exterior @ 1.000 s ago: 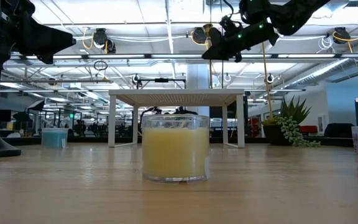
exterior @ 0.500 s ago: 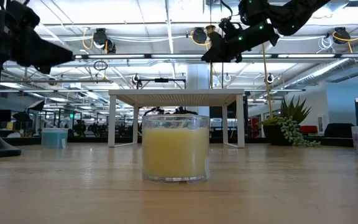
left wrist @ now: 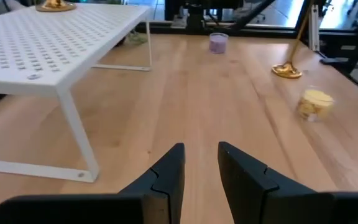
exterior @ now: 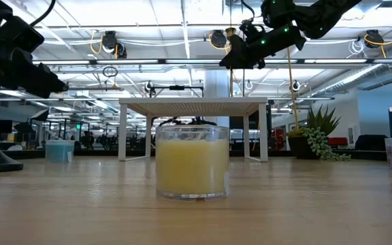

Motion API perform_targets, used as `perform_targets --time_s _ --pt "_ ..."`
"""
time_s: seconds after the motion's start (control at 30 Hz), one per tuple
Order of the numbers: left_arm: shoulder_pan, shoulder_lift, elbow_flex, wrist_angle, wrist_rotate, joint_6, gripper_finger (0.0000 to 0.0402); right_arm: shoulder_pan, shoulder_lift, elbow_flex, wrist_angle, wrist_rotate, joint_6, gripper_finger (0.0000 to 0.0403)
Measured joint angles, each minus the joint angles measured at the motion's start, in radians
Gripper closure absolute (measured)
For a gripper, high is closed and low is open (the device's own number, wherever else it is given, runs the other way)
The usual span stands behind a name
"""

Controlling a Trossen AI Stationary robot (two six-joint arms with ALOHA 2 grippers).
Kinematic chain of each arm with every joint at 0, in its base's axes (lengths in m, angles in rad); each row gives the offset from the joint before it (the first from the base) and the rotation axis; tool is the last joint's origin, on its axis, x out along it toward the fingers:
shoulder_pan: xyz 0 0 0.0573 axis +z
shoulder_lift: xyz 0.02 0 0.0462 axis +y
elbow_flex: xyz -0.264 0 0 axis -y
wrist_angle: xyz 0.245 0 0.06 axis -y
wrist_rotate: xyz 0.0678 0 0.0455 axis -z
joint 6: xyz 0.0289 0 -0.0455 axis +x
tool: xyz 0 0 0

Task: Pick & Place candle stick holders
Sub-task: Put the top gold candle holder on the shelf

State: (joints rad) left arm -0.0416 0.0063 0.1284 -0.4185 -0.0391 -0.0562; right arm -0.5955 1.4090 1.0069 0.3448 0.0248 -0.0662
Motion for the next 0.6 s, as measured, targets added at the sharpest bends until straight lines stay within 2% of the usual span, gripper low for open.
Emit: perform_targets --time_s 0.17,0.6 --pt "-0.026 0.019 0.002 -0.012 0.067 -0.064 0.0298 0.01 0.0 0.0 -0.009 -0.003 0.001 0.0207" --pt "-0.103 0.154 0.002 -0.01 0.061 -0.115 0.0298 0.022 0.0 0.0 -0.045 -0.001 -0.025 0.0203"
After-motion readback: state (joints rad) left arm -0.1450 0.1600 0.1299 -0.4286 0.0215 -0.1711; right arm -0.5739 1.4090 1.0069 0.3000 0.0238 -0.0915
